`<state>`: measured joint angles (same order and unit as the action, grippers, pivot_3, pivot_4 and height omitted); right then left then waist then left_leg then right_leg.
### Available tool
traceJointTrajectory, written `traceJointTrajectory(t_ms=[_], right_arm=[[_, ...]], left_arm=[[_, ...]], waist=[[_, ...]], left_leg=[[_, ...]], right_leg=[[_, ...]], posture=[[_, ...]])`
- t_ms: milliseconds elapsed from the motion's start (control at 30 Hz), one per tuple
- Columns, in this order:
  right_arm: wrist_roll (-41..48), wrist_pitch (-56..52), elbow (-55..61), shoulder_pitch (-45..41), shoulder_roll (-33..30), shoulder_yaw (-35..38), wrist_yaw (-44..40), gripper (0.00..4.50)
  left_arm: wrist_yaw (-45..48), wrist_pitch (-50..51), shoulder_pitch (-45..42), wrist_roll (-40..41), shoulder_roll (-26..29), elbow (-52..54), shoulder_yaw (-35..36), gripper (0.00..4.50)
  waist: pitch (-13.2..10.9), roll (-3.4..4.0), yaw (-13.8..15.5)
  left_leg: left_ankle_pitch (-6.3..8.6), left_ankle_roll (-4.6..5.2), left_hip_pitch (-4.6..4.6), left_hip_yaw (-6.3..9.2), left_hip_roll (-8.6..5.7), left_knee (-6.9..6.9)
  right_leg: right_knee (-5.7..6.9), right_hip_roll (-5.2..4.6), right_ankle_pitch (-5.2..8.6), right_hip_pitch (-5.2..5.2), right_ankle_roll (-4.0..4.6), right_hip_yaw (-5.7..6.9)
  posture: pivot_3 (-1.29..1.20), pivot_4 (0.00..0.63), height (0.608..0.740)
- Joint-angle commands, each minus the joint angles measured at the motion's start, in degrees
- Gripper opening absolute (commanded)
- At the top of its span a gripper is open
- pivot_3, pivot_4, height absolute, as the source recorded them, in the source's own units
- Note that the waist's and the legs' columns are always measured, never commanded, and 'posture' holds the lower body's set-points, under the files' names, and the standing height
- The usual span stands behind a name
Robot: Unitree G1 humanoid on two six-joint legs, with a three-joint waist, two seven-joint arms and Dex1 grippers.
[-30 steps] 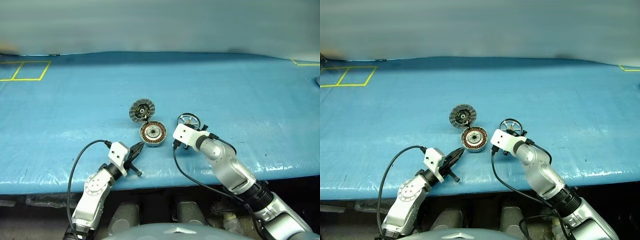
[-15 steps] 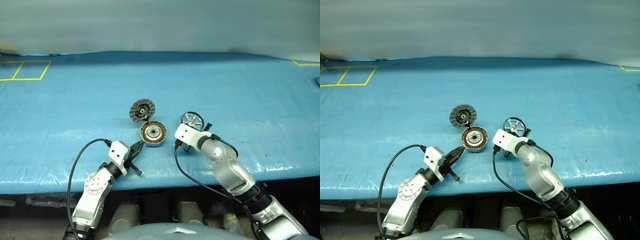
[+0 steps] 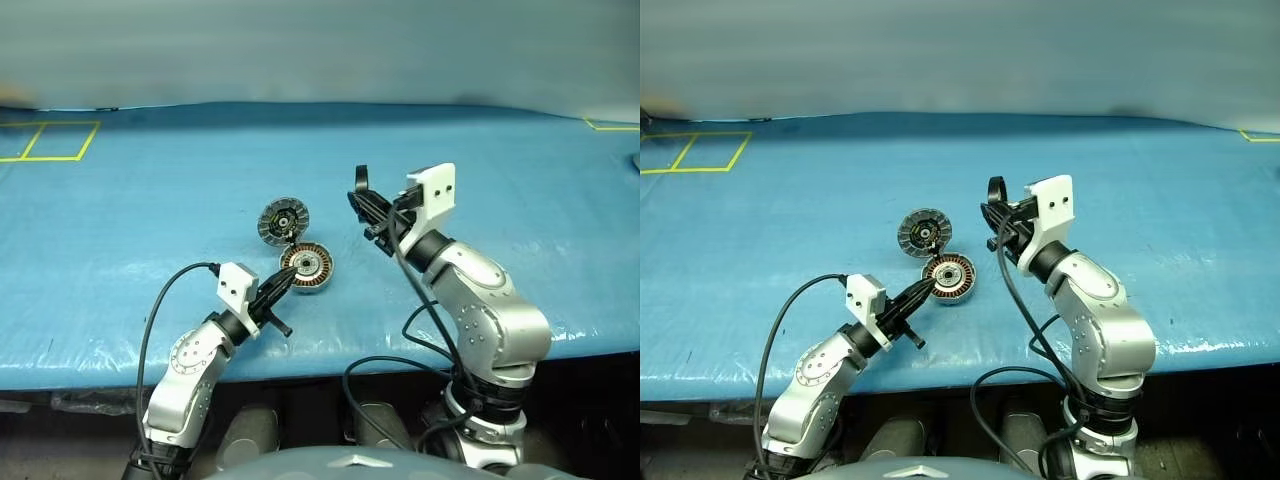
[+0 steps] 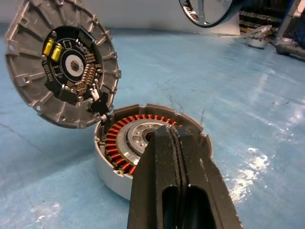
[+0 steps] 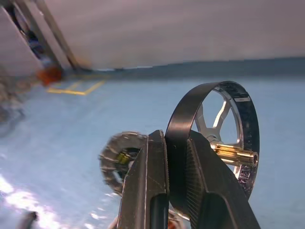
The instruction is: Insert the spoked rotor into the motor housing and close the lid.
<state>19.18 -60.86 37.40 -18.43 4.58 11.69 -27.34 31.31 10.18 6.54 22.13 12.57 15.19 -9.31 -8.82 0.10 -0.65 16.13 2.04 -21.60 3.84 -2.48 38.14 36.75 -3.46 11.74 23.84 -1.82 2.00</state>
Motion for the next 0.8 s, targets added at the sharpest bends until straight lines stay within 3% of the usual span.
traceJointTrajectory(t_ms=[33, 200, 267, 400, 567, 800], right_arm=[[11.0, -3.8, 2.6, -0.4, 6.0, 5.3, 3.0, 0.12], [22.9, -4.5, 0.9, 1.6, 11.5, 6.6, 9.0, 0.12], [25.8, -3.9, 0.6, 2.6, 10.6, 4.6, 10.7, 0.12], [34.9, -2.2, -0.8, 2.8, 11.0, 4.7, 15.3, 0.12], [46.1, 0.7, -2.6, 3.5, 10.0, 3.5, 21.6, 0.12], [61.2, 6.7, -4.1, 5.8, 9.3, -1.6, 29.8, 0.12]], left_arm=[[1.5, 5.7, -0.7, 8.8, -1.1, 4.6, 1.7, 0.0], [1.7, 13.6, -0.2, 21.4, -2.1, 6.5, 6.0, 0.0], [1.6, 16.8, 0.9, 27.9, -2.9, 7.0, 8.2, 0.38], [-2.5, 21.4, 2.3, 44.2, -7.5, 6.9, 13.4, 1.59], [-9.5, 23.7, 2.2, 56.0, -11.8, 6.0, 16.5, 3.23], [-16.6, 26.9, 0.8, 73.1, -16.6, 2.7, 17.0, 3.28]], waist=[[-0.1, 0.16, -0.1], [-0.1, 0.2, -0.2], [-0.1, 0.2, -0.5], [-0.1, 0.2, -0.6], [-0.1, 0.18, -0.5], [-0.1, 0.15, -0.6]], left_leg=[[0.0, -0.01, 0.0, 0.0, 0.01, -0.01], [-0.02, -0.03, 0.01, -0.02, 0.0, -0.03], [-0.03, -0.04, 0.01, -0.02, 0.02, -0.05], [-0.03, -0.04, 0.01, -0.03, 0.02, -0.04], [-0.03, -0.03, 0.01, -0.02, 0.01, 0.01], [-0.02, -0.02, 0.01, -0.05, 0.0, 0.01]], right_leg=[[0.02, -0.01, 0.0, 0.02, 0.0, -0.03], [0.04, 0.01, 0.04, 0.05, 0.06, -0.05], [0.06, 0.05, 0.05, 0.05, 0.08, -0.05], [0.05, 0.03, 0.05, 0.05, 0.08, -0.09], [0.03, 0.02, 0.05, -0.01, 0.05, -0.19], [0.03, 0.11, 0.05, -0.01, 0.05, -0.28]], posture=[[0.0, 0.15, 0.74], [0.0, 0.15, 0.74], [0.0, 0.15, 0.74], [0.0, 0.15, 0.74], [0.0, 0.15, 0.74], [0.0, 0.15, 0.74]])
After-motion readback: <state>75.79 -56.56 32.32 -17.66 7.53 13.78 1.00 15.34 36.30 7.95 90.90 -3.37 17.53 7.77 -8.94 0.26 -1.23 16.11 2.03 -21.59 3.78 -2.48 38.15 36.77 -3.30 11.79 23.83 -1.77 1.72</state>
